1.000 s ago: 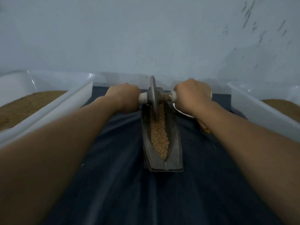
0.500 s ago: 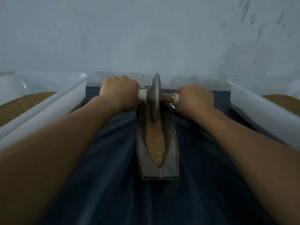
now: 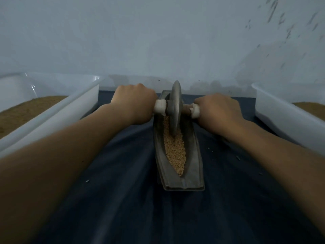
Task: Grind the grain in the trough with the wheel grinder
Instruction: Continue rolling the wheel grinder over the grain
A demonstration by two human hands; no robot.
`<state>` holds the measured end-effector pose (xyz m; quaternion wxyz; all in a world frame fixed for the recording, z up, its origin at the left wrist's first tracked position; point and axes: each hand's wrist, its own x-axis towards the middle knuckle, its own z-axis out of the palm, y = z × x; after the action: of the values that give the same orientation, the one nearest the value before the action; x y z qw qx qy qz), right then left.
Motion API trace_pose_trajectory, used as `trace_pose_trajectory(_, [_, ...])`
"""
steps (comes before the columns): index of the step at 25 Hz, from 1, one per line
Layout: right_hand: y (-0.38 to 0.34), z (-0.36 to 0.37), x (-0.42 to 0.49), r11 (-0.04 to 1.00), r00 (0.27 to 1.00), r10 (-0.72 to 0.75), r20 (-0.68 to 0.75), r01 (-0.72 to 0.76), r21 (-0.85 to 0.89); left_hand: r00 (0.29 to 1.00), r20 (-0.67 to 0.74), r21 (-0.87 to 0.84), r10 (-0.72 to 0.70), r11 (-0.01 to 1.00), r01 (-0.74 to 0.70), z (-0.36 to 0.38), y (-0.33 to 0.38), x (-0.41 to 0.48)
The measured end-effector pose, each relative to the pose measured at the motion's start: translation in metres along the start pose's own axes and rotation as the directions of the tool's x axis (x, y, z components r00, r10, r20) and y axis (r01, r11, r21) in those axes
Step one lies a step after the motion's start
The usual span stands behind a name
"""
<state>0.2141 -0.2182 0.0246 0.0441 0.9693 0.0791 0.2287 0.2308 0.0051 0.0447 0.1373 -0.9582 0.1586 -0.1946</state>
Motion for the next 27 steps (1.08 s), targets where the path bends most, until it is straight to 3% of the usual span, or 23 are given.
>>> trace_pose_trajectory(3, [0.006, -0.003, -0.035, 0.998, 0.989, -0.062, -0.135, 0.058, -0.038, 0.984, 0.115, -0.123, 0.134, 0.985, -0.12, -0.009, -0.014, -0.018])
trace_pose_trajectory(6, [0.007, -0.009, -0.067, 0.992, 0.94, -0.129, -0.315, 0.12, -0.049, 0.977, -0.016, -0.077, 0.212, 0.974, -0.213, -0.005, -0.019, -0.04])
trace_pose_trajectory(9, [0.002, -0.003, -0.048, 0.994, 0.98, -0.033, -0.197, 0.011, -0.107, 0.986, -0.125, 0.011, 0.106, 0.994, -0.105, 0.004, -0.01, -0.028])
trace_pose_trajectory(11, [-0.008, -0.006, -0.016, 0.996, 0.996, 0.071, -0.055, -0.074, -0.056, 0.997, -0.078, -0.016, -0.02, 1.0, 0.019, 0.006, -0.002, -0.009])
trace_pose_trajectory(14, [-0.015, -0.016, 0.004, 0.996, 0.998, 0.053, 0.015, -0.052, -0.076, 0.997, 0.042, -0.112, -0.07, 0.991, 0.075, 0.007, -0.003, -0.005])
trace_pose_trajectory(16, [-0.007, -0.021, -0.015, 0.99, 0.998, -0.05, -0.046, 0.044, -0.133, 0.999, 0.052, -0.158, -0.006, 0.987, 0.014, 0.008, -0.009, -0.029])
trace_pose_trajectory(18, [-0.002, -0.024, -0.049, 0.97, 0.968, -0.179, -0.173, 0.145, -0.195, 0.993, -0.08, -0.125, 0.088, 0.987, -0.097, 0.008, -0.016, -0.057])
trace_pose_trajectory(20, [0.007, -0.024, -0.059, 0.973, 0.948, -0.211, -0.239, 0.179, -0.146, 0.957, -0.243, -0.022, 0.16, 0.985, -0.171, 0.004, -0.021, -0.059])
trace_pose_trajectory(23, [0.0, -0.009, -0.03, 0.988, 0.989, -0.066, -0.136, 0.046, -0.146, 0.98, -0.181, 0.038, 0.085, 0.996, -0.08, 0.009, -0.01, -0.031])
trace_pose_trajectory(25, [-0.009, -0.003, -0.002, 0.996, 0.996, 0.08, -0.046, -0.082, -0.037, 0.995, -0.102, 0.039, -0.018, 0.999, 0.022, 0.009, -0.004, 0.0])
trace_pose_trajectory(27, [-0.012, 0.0, 0.007, 0.991, 0.991, 0.13, 0.025, -0.131, 0.031, 0.998, -0.06, 0.038, -0.038, 0.998, 0.04, 0.002, -0.001, 0.015])
